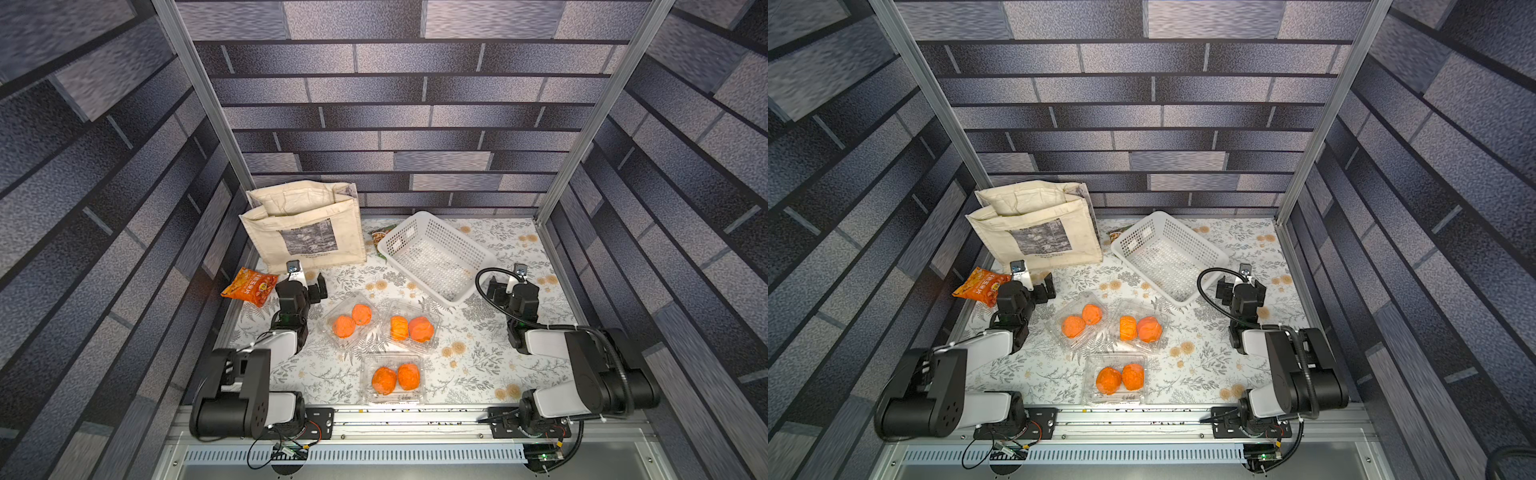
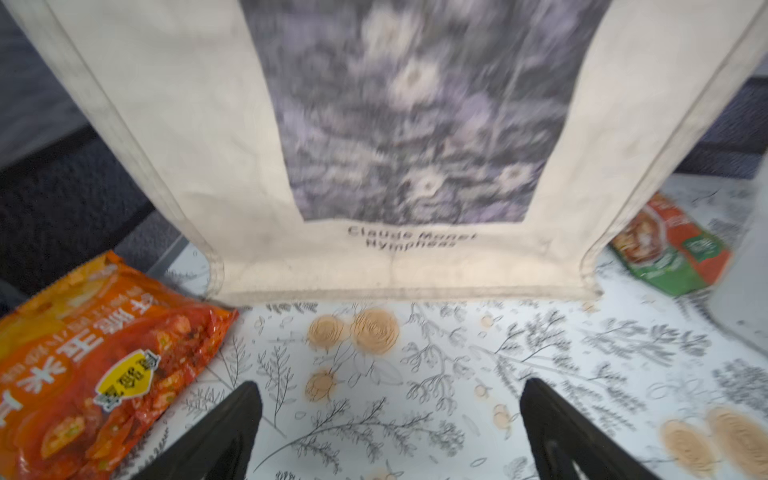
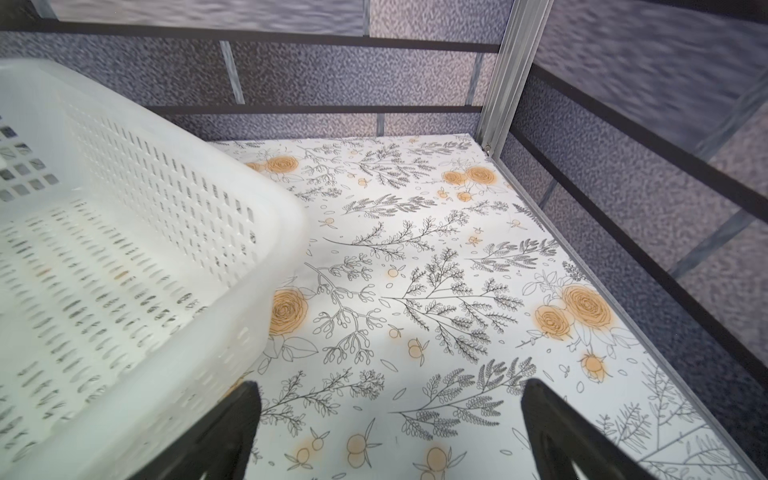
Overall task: Take oranges out of containers
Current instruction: Move the packing box to the center of the board.
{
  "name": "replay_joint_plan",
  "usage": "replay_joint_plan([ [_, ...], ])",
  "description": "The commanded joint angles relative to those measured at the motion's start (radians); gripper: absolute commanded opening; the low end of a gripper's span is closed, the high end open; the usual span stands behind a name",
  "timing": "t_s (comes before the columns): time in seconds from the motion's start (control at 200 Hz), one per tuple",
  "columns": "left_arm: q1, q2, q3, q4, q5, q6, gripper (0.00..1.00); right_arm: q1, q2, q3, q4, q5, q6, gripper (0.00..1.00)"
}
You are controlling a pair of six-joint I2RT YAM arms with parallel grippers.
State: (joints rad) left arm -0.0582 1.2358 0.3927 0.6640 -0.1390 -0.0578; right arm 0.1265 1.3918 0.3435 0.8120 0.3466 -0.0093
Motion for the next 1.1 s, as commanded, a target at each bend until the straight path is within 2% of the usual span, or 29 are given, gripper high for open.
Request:
replay_joint_plan([
  [0.0, -0.121, -0.133, 0.068, -0.213, -0.198, 0.048, 1.0, 0.017, -0.142, 0.089, -0.247, 0.033, 0.016, 1.0],
  [0.055, -0.199, -0.177, 0.08, -0.247, -0.279, 0.067, 1.0, 0.017, -0.206, 0.13, -0.368, -0.007, 0.032, 1.0],
  [0.28, -0.503, -0.339, 0.174, -0.563, -0.408, -0.022, 1.0, 0.019, -0.403, 0.257, -0.82, -0.294, 0.095, 1.0],
  [0.416, -0.759, -0.401, 0.254, -0.85, -0.538, -0.064, 1.0, 0.019, -0.501, 0.282, -0.974, -0.388, 0.188, 1.0],
  [0.526, -0.981, -0.418, 0.302, -1.029, -0.601, -0.149, 1.0, 0.021, -0.502, 0.3, -1.017, -0.486, 0.252, 1.0],
  [0.631, -1.173, -0.388, 0.364, -1.194, -0.641, -0.28, 1.0, 0.034, -0.461, 0.335, -1.078, -0.554, 0.26, 1.0],
  [0.781, -1.407, -0.289, 0.469, -1.437, -0.708, -0.467, 1.0, 0.042, -0.462, 0.343, -1.135, -0.578, 0.251, 1.0],
  [0.902, -1.584, -0.188, 0.482, -1.477, -0.71, -0.48, 1.0, 0.047, -0.473, 0.333, -1.151, -0.592, 0.239, 1.0],
  [1.022, -1.67, -0.091, 0.493, -1.496, -0.69, -0.536, 1.0, 0.046, -0.454, 0.332, -1.162, -0.6, 0.239, 1.0],
  [1.097, -1.697, -0.065, 0.482, -1.45, -0.648, -0.515, 1.0, 0.047, -0.437, 0.331, -1.162, -0.603, 0.248, 1.0],
])
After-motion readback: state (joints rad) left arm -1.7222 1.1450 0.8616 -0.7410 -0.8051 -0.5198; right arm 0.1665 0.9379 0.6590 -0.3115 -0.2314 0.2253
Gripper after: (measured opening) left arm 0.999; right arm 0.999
